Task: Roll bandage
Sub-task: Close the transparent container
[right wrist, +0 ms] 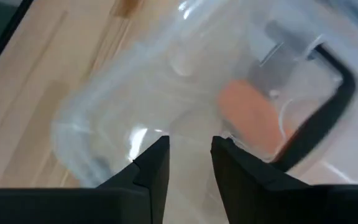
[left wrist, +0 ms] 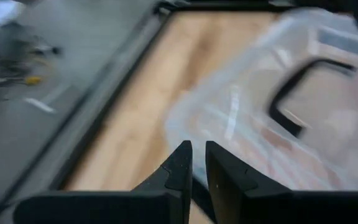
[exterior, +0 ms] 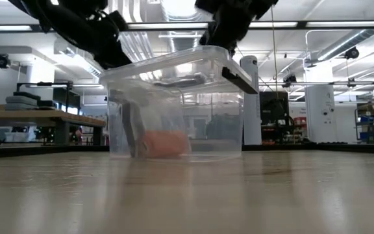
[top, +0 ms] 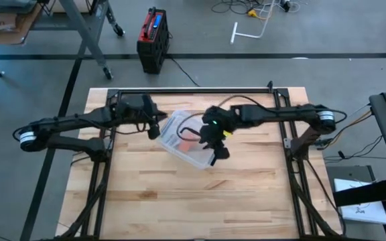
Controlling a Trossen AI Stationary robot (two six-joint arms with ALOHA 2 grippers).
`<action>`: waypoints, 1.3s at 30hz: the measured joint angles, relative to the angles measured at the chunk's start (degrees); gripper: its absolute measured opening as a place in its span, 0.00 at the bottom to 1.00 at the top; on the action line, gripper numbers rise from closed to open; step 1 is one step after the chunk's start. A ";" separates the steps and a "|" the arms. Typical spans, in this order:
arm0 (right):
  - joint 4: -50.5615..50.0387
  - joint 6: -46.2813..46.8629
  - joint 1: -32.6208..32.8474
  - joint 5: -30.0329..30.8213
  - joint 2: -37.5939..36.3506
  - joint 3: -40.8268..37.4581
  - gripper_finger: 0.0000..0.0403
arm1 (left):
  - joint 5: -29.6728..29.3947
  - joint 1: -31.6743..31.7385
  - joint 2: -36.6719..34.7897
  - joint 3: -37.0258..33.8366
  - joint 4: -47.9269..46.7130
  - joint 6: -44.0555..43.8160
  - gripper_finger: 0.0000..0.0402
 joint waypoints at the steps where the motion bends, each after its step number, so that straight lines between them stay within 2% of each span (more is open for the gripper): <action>1: 0.06 0.76 1.15 2.05 -1.33 -0.47 0.28 | 2.23 -0.12 1.04 -0.02 -0.02 -0.11 0.09; 4: 0.51 5.21 4.46 11.32 -5.35 -3.33 0.26 | 7.79 -0.53 4.29 -0.10 -0.02 -0.40 0.08; 6: 1.49 8.77 6.34 18.89 -7.38 -6.70 0.26 | 8.48 -1.04 6.28 -0.18 0.03 -0.25 0.07; 8: 5.86 13.06 7.73 23.29 -8.86 -10.75 0.26 | 8.69 -1.72 8.02 -0.14 0.83 -0.21 0.06; 11: 14.74 17.84 9.05 23.52 -9.99 -15.97 0.28 | 9.18 -3.27 10.04 0.09 1.80 -0.63 0.06; 14: 18.40 18.75 8.99 23.30 -10.08 -19.55 0.28 | 9.77 -6.00 10.03 0.09 0.49 -1.75 0.06; 20: 19.49 11.82 5.54 29.91 -11.01 -22.66 0.26 | 10.93 -12.12 4.80 -0.36 -4.80 -8.47 0.06; 24: 20.97 7.98 3.00 29.78 -11.17 -21.97 0.25 | 9.38 -15.70 1.65 -0.59 -7.39 -10.24 0.07; 28: 25.44 6.10 3.22 28.26 -11.02 -20.77 0.24 | 0.38 -17.82 -1.33 -0.59 -10.75 -10.67 0.08; 31: 34.94 6.72 3.27 22.74 -9.99 -21.23 0.25 | -4.59 -18.59 -4.01 -0.61 -12.65 -11.17 0.10; 34: 45.15 7.36 3.12 16.73 -6.83 -22.92 0.28 | -5.66 -18.75 -7.34 -0.76 -13.70 -14.98 0.11; 39: 63.22 7.80 2.91 14.04 0.81 -22.81 0.36 | -5.76 -19.55 -12.32 -2.78 -19.16 -24.83 0.13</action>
